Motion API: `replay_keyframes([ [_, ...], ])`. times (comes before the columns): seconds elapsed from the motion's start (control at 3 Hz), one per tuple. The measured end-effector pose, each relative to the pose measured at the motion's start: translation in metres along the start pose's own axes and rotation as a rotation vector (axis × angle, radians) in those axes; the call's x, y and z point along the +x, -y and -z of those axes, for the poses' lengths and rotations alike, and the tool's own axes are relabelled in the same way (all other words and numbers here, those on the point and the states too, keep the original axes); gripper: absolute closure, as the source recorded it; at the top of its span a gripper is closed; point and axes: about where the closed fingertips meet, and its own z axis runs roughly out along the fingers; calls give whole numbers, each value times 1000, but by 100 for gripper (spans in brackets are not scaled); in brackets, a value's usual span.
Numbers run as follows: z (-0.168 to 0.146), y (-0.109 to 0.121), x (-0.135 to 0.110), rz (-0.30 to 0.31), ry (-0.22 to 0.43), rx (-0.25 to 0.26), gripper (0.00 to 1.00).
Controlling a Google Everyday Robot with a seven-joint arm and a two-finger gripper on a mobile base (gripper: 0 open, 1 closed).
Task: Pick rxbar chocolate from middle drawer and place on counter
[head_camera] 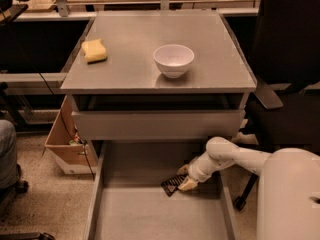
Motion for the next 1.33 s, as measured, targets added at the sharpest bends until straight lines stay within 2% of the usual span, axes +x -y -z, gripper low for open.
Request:
replay_keyframes([
  [0.33, 6, -7, 5, -55, -25, -8, 100],
  [0.67, 22, -21, 4, -109, -54, -12, 100],
  [1.0, 53, -43, -3, -110, -78, -1, 100],
  [1.33, 104, -73, -19, -73, -97, 21, 100],
])
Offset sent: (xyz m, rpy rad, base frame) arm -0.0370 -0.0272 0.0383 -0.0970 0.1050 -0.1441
